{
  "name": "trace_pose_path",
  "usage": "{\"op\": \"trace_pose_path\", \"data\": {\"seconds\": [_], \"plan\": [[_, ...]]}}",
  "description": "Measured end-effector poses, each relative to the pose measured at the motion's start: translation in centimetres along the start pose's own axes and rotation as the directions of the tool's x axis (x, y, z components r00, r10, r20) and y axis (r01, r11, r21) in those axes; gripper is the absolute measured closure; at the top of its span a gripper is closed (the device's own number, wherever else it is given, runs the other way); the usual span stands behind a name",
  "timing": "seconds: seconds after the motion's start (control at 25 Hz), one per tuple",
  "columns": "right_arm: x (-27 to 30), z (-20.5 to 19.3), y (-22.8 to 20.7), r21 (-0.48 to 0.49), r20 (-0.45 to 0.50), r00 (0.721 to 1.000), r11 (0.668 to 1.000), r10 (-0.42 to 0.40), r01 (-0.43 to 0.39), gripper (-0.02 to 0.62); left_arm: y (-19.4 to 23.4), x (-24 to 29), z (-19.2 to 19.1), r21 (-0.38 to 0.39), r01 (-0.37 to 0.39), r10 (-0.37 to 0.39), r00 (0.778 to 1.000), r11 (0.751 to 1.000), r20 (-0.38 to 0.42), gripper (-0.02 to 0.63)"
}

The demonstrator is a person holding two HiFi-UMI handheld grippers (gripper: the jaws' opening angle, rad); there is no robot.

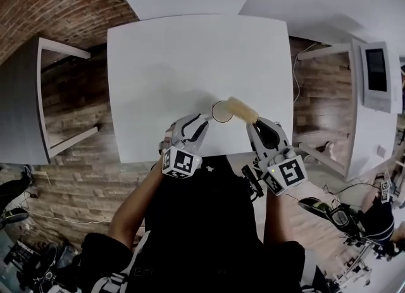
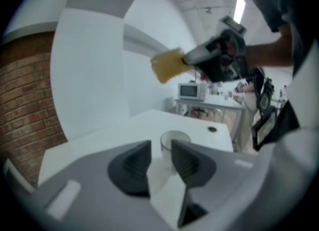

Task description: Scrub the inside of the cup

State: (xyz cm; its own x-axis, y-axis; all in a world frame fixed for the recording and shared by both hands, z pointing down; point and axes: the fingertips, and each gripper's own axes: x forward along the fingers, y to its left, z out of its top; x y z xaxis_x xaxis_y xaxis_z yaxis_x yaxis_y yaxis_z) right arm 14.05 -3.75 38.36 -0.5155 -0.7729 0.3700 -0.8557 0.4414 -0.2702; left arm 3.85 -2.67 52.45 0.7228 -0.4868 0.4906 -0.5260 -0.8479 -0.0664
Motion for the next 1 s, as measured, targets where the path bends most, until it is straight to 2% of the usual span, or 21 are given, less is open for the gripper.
{"op": "trace_pose_path", "data": {"seconds": [0.08,0.16,0.24,0.32,0.48,0.72,1.0], "plan": [[-0.7,1.7,0.1,0.075,0.144,0.99,0.997,0.006,-0.017,0.555,1.9,-2.6,4.4,0.005,-0.085,0.083,0.988,0.996,0.131,0.525],[-1.6,3.5,0.4,0.126,0.288,0.958,0.991,0.0,-0.038,0.555,3.2,-5.0,8.5,0.017,-0.149,0.141,0.96,0.989,0.243,0.589],[-2.3,4.6,0.8,0.134,0.372,0.928,0.99,-0.001,-0.052,0.555,3.5,-6.7,11.2,0.0,-0.168,0.16,0.941,0.986,0.299,0.601],[-2.7,5.1,1.4,0.131,0.412,0.911,0.989,0.005,-0.065,0.555,3.4,-7.5,12.8,-0.031,-0.167,0.168,0.93,0.986,0.327,0.601],[-2.9,5.4,1.5,0.156,0.448,0.894,0.985,-0.004,-0.074,0.555,3.0,-7.5,14.9,-0.046,-0.16,0.165,0.913,0.986,0.373,0.601],[-2.8,5.8,1.7,0.116,0.441,0.897,0.993,-0.028,-0.026,0.555,2.8,-7.2,15.1,-0.012,-0.122,0.117,0.917,0.992,0.381,0.603],[-2.6,5.6,1.7,0.097,0.425,0.904,0.995,-0.042,0.001,0.555,3.0,-6.9,15.3,-0.002,-0.122,0.114,0.916,0.992,0.385,0.603]]}}
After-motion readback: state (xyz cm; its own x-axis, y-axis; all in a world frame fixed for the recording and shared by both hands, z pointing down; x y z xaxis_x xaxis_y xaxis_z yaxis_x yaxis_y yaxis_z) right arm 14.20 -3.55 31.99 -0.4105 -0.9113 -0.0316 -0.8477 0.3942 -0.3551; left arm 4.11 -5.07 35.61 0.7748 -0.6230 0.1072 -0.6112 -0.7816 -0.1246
